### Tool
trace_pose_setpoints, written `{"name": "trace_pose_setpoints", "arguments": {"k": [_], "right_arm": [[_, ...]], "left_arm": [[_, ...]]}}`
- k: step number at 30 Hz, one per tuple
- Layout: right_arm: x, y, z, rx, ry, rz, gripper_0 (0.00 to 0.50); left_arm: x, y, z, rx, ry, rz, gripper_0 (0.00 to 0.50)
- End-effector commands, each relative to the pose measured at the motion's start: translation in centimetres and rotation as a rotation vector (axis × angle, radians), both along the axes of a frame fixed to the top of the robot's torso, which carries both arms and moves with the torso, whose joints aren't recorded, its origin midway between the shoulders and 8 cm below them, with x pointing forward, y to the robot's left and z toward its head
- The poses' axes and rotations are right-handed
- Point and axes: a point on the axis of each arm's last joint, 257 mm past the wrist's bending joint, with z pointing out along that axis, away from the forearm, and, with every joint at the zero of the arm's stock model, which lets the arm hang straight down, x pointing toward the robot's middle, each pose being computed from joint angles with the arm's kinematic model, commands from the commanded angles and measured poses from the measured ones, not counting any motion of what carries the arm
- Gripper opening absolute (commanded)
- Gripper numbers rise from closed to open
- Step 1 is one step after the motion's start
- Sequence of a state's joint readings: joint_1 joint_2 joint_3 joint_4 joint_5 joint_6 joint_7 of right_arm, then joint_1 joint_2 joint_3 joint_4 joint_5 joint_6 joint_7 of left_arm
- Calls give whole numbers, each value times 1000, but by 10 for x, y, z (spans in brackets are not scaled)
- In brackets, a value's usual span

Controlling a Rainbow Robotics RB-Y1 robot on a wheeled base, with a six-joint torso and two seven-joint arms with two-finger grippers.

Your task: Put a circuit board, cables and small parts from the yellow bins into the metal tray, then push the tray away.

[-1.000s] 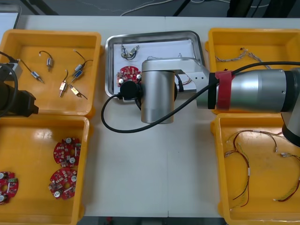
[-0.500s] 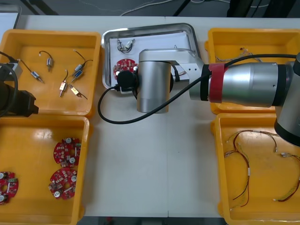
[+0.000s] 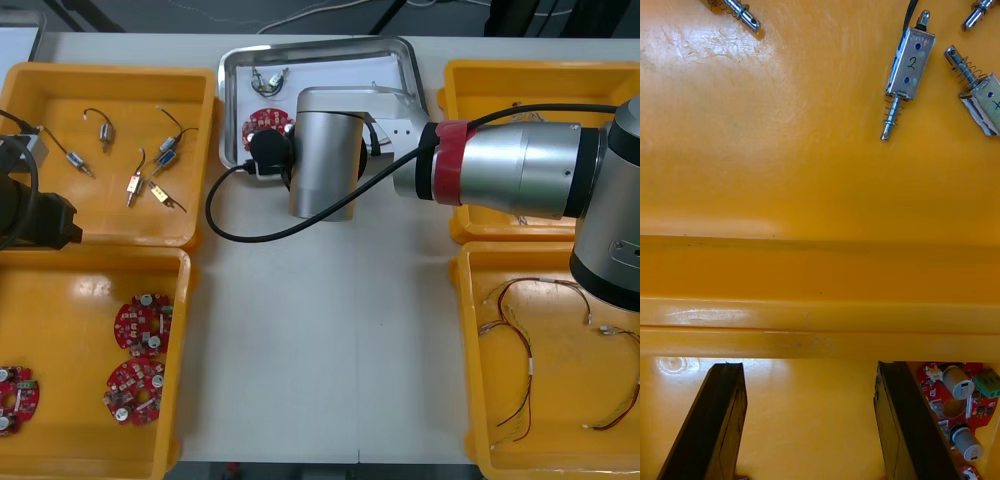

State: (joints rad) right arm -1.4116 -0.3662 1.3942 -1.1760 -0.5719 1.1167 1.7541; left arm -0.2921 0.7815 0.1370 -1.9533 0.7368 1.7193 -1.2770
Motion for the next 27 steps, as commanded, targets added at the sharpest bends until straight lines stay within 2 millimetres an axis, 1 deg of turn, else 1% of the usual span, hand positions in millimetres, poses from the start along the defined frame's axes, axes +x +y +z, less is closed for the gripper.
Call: {"name": "trace_pose_setpoints", "arguments": {"k": [1,6,18,19,20,21,22,23,27], "right_arm": [[11,33,45,20,-67,58,0],[19,38,48,51,-77,78,0],[22,32,47,55,-78,51,1],[22,31,46,55,-76,49,29],[22,31,47,54,-76,48,171],[22,31,46,51,-75,50,340],[21,32,46,51,-72,50,410],[20,30,44,51,-65,46,500],[15,31,41,69,-28,31,500]], "left_arm": [[0,4,1,64,-13,-105,500],[0,4,1,64,-13,-105,500],[0,4,1,64,-13,-105,500],[0,4,1,64,-13,-105,500],[0,4,1,64,-13,-105,500],[0,4,1,64,-13,-105,500],[0,4,1,64,-13,-105,500],[0,4,1,64,-13,-105,500],[0,4,1,64,-13,-105,500]]}}
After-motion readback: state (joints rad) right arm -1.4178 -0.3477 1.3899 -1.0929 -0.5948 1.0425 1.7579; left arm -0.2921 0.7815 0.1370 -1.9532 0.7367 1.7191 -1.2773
